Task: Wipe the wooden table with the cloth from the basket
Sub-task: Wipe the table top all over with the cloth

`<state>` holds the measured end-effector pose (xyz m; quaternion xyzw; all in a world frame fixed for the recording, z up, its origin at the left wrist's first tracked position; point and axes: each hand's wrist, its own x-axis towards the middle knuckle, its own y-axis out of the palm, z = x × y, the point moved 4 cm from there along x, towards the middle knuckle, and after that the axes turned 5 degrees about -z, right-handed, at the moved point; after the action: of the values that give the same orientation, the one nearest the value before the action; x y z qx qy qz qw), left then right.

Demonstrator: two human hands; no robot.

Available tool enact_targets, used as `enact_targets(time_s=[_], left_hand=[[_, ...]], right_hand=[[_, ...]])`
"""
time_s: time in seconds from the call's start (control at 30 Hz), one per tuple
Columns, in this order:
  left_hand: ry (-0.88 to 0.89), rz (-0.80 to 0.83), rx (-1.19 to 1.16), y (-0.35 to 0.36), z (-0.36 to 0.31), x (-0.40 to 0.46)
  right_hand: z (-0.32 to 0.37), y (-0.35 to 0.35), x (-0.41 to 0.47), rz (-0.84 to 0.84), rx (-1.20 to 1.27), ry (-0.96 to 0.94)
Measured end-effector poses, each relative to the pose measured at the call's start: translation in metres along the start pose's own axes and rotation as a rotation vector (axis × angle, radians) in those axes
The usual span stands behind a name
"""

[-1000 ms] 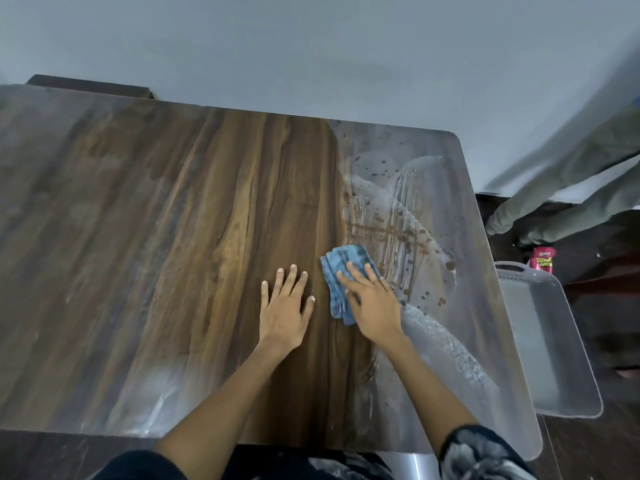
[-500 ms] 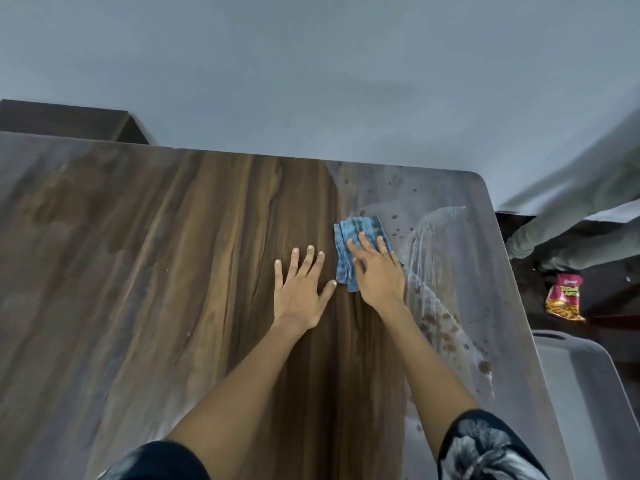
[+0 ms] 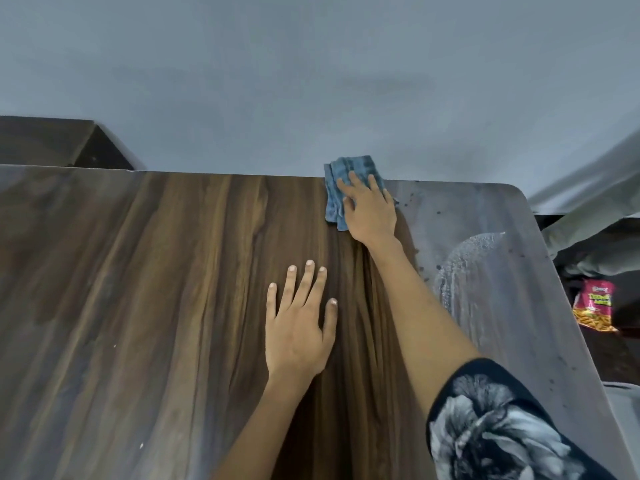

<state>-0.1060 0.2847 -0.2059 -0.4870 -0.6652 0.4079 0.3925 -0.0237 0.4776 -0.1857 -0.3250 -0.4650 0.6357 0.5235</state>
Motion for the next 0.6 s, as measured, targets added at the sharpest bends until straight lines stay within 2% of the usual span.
enact_targets(time_s=[0.13, 0.23, 0.3, 0.4, 0.47, 0.53, 0.6], left_hand=[[-0.020, -0.012, -0.011, -0.001, 0.000, -0.001], [-0.029, -0.017, -0.026, -0.001, 0.002, -0.003], [-0.031, -0.018, -0.036, -0.002, 0.002, -0.003], [-0.030, -0.024, -0.043, -0.002, 0.000, -0.001], [-0.032, -0.022, -0.045, -0.002, 0.000, -0.001], [-0.031, -0.011, -0.036, -0.001, 0.000, -0.001], [-0.030, -0.012, -0.042, -0.002, 0.000, -0.001]], right_hand=[[0.004, -0.005, -0.034, 0.060, 0.076, -0.299], [-0.012, -0.018, -0.074, 0.003, 0.072, -0.379], [-0.032, -0.028, -0.080, -0.065, -0.029, -0.296], [-0.060, -0.032, -0.054, -0.124, -0.176, 0.001], [-0.064, -0.032, -0.028, -0.155, -0.169, 0.155], [-0.049, -0.025, -0.006, -0.114, -0.178, 0.153], [-0.021, -0.014, 0.003, -0.033, -0.206, 0.027]])
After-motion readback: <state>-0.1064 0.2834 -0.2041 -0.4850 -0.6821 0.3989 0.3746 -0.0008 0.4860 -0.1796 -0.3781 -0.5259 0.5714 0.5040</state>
